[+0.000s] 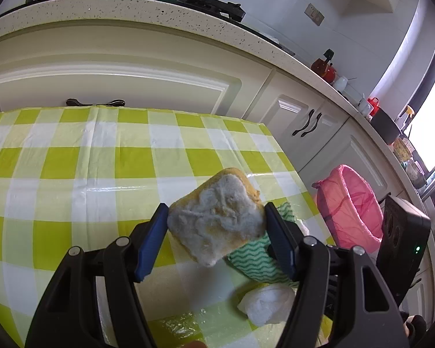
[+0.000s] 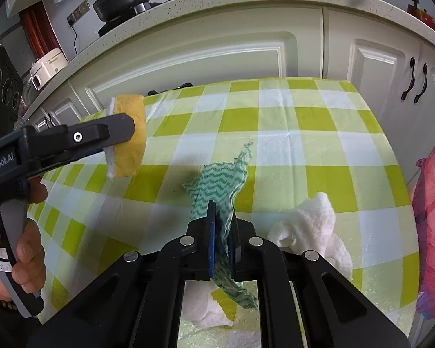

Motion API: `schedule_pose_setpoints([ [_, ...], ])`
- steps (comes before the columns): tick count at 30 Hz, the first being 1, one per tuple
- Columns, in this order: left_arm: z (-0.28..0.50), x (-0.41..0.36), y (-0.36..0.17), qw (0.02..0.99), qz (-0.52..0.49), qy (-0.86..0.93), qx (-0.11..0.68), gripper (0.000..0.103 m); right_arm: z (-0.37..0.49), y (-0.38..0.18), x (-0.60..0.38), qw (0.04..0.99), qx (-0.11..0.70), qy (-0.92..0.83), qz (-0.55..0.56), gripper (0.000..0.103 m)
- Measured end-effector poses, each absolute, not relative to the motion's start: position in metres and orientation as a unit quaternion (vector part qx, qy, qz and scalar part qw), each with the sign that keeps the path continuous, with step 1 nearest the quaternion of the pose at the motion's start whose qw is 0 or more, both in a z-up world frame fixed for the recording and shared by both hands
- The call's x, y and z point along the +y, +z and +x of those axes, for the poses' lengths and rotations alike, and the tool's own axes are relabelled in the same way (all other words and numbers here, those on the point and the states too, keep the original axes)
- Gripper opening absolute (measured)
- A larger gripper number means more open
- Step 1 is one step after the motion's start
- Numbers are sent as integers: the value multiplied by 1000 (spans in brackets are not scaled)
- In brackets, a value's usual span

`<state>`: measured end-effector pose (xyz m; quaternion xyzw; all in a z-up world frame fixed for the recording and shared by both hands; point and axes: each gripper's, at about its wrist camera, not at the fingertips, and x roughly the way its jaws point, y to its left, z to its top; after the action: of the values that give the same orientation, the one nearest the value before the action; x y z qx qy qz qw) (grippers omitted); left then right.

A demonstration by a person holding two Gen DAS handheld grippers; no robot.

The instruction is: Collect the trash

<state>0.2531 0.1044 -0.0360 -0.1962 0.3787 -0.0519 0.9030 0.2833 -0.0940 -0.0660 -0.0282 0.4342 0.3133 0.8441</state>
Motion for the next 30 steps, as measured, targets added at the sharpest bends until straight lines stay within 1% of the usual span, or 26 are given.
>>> schedule_pose_setpoints([
  [5,252,98,-31,906,-188,-50,376,65,281,-51,-102,853,419,310,-18,8],
  [16,246,73,-2,921,-140,-46,361,65,272,-12,-125,871,384,306,4,8],
  [30,241,31,32,931,-112,-62,342,65,261,26,-193,904,347,250,20,8],
])
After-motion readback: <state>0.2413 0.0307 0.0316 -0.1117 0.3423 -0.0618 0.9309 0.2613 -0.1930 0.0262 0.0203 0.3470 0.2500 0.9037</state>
